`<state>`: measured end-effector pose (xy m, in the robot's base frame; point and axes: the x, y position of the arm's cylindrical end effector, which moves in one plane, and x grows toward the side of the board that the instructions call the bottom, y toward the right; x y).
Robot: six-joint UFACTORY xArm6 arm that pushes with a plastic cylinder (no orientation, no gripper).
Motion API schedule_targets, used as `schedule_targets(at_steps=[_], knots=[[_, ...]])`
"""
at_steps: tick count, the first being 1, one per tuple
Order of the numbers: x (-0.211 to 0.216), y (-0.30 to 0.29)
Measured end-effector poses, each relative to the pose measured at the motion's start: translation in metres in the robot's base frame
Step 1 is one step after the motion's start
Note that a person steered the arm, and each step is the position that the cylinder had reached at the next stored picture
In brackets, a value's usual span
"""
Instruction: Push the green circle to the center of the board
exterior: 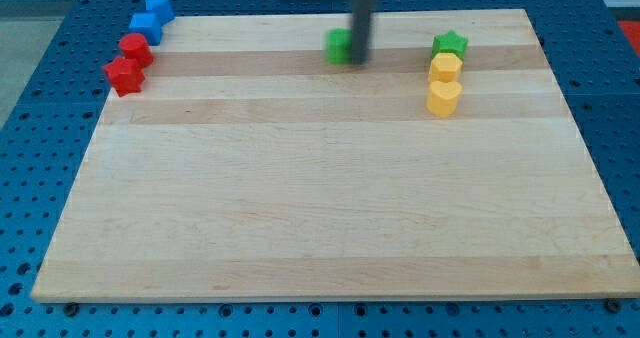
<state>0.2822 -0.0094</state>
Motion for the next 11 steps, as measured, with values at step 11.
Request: schedule_targets(at_steps=[11], knots=[[0.044, 0.039]])
